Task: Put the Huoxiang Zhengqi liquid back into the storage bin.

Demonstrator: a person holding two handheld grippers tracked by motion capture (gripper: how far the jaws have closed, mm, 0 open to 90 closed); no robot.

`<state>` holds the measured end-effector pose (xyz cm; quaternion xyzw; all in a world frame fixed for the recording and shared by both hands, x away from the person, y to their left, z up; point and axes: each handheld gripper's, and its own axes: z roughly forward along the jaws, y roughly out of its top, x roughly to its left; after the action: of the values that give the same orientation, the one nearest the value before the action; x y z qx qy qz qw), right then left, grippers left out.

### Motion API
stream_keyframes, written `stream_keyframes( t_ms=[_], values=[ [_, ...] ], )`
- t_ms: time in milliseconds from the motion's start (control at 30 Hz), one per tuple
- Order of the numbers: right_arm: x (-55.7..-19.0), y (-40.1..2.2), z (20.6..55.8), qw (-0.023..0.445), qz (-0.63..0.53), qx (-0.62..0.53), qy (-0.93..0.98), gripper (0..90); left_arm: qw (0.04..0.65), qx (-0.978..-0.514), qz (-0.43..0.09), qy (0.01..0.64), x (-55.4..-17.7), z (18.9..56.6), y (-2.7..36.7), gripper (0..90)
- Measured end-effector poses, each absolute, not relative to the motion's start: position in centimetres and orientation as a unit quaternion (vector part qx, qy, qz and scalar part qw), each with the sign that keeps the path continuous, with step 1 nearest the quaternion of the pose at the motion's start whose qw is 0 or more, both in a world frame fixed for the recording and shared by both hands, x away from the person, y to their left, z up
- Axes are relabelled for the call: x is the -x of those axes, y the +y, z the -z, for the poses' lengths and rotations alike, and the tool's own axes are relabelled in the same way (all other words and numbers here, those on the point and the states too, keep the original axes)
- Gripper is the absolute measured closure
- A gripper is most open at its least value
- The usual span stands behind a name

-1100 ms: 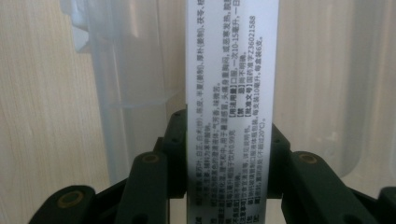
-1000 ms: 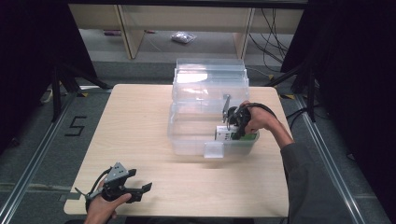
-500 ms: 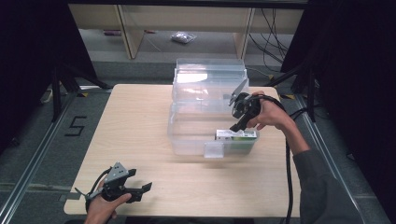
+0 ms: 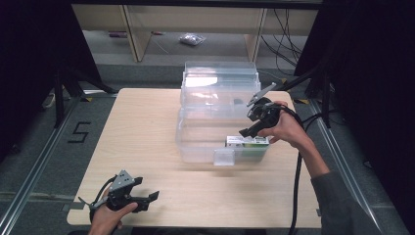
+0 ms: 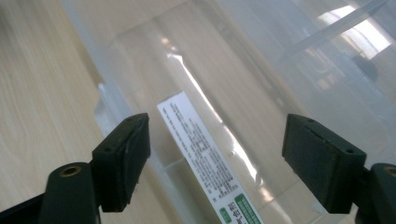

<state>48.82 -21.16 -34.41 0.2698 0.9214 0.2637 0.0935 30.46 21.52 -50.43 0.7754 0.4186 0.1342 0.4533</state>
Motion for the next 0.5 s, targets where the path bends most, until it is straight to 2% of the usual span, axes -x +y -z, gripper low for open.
stream_keyframes(
  t_ms=[133, 167, 500],
  values=[
    [-48.1, -21.4, 34.5, 0.106, -0.297, -0.296, 0.902, 23.3, 0.45, -0.778, -0.135, 0.417, -30.5, 50.4, 21.5, 14.9],
    [-47.8, -21.4, 34.4, 0.094, -0.297, -0.323, 0.893, 22.3, 0.451, -0.778, -0.135, 0.417, -30.4, 50.4, 21.5, 14.9],
    [-45.9, -21.9, 35.1, 0.095, -0.335, -0.336, 0.875, 19.2, 0.45, -0.777, -0.135, 0.419, -30.4, 50.4, 21.5, 14.9]
  ],
)
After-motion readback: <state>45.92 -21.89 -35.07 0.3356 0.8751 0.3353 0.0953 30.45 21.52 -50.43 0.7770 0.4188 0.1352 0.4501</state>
